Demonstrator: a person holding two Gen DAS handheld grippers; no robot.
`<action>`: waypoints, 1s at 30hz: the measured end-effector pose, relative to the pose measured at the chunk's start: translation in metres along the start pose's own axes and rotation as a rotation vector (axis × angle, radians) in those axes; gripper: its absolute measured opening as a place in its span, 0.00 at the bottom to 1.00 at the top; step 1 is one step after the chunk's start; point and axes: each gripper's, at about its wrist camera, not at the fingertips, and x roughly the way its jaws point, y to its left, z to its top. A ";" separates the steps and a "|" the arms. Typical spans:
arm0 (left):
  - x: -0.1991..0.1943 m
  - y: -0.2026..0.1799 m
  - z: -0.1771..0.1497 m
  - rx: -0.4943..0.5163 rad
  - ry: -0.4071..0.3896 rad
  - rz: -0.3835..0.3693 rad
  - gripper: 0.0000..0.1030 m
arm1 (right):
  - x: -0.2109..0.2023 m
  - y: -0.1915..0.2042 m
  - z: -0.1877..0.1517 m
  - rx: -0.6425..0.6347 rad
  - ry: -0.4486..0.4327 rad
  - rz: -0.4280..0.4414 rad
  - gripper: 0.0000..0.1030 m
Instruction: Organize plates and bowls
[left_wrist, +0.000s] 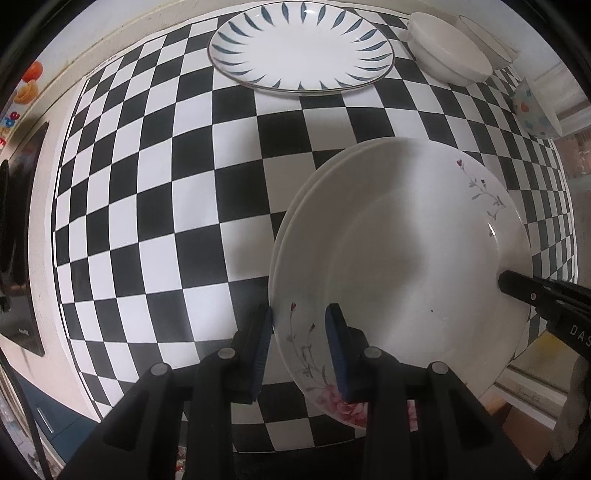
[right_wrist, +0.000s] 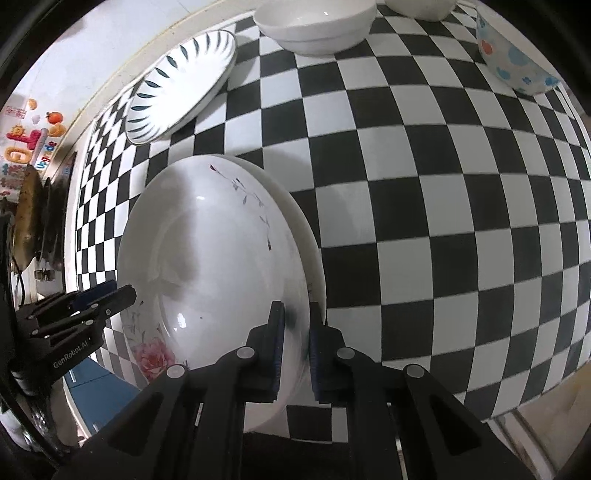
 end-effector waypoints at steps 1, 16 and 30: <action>0.000 0.000 -0.002 -0.003 0.001 0.000 0.26 | 0.000 0.001 0.000 0.003 0.008 -0.007 0.13; 0.002 0.015 -0.010 -0.051 0.030 -0.009 0.26 | 0.005 0.013 0.000 -0.005 0.094 -0.115 0.14; -0.035 0.043 0.003 -0.131 -0.038 -0.057 0.32 | -0.020 0.001 0.016 0.017 0.081 -0.033 0.57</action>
